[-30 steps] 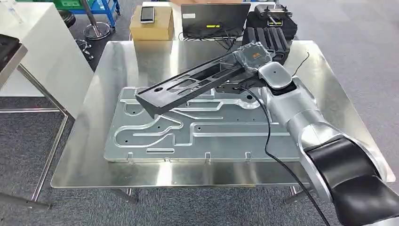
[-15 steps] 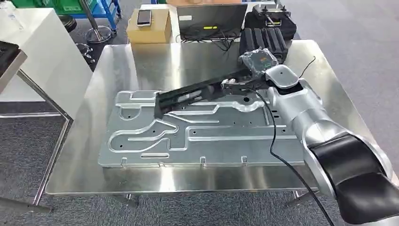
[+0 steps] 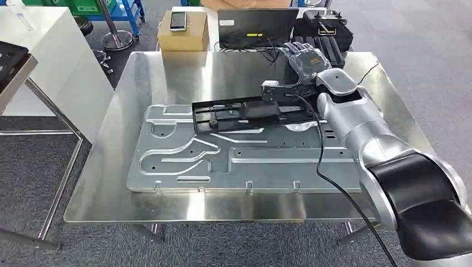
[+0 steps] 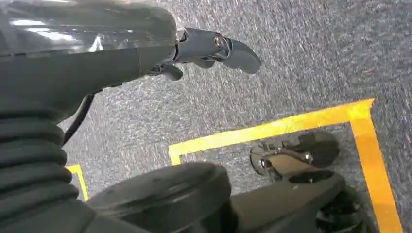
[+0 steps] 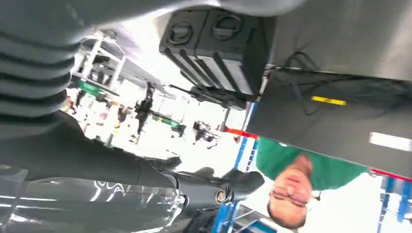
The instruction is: Take the parts from the cabinet and place them on the table.
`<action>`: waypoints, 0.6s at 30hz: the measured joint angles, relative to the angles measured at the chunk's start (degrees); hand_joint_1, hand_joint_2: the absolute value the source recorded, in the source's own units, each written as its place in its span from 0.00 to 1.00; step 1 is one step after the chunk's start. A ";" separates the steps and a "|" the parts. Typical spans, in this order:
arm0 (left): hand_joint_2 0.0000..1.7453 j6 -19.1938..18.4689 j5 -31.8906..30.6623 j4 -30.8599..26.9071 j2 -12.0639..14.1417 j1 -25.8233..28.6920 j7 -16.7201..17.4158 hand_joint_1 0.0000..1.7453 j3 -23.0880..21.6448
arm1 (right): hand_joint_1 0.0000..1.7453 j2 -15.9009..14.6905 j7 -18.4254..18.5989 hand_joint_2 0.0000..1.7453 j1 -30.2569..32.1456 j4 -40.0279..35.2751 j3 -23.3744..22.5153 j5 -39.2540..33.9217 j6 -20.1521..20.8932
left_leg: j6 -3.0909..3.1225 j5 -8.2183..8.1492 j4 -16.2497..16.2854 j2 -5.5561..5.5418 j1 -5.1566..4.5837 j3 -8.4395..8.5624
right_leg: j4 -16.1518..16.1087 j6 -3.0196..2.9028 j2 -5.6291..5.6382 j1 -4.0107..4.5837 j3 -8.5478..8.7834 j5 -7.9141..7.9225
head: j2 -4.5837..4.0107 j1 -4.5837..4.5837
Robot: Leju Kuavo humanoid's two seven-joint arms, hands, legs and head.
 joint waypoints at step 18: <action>0.00 -0.87 0.02 0.00 0.02 0.05 -0.66 0.00 0.00 | 0.00 -0.31 -0.02 0.00 -1.04 0.46 -1.77 -0.50 -2.12 | -3.48 -7.56 15.26 -0.21 0.36 -9.42 | -5.20 -2.49 -0.76 0.18 3.72 3.08 | 0.00 -0.02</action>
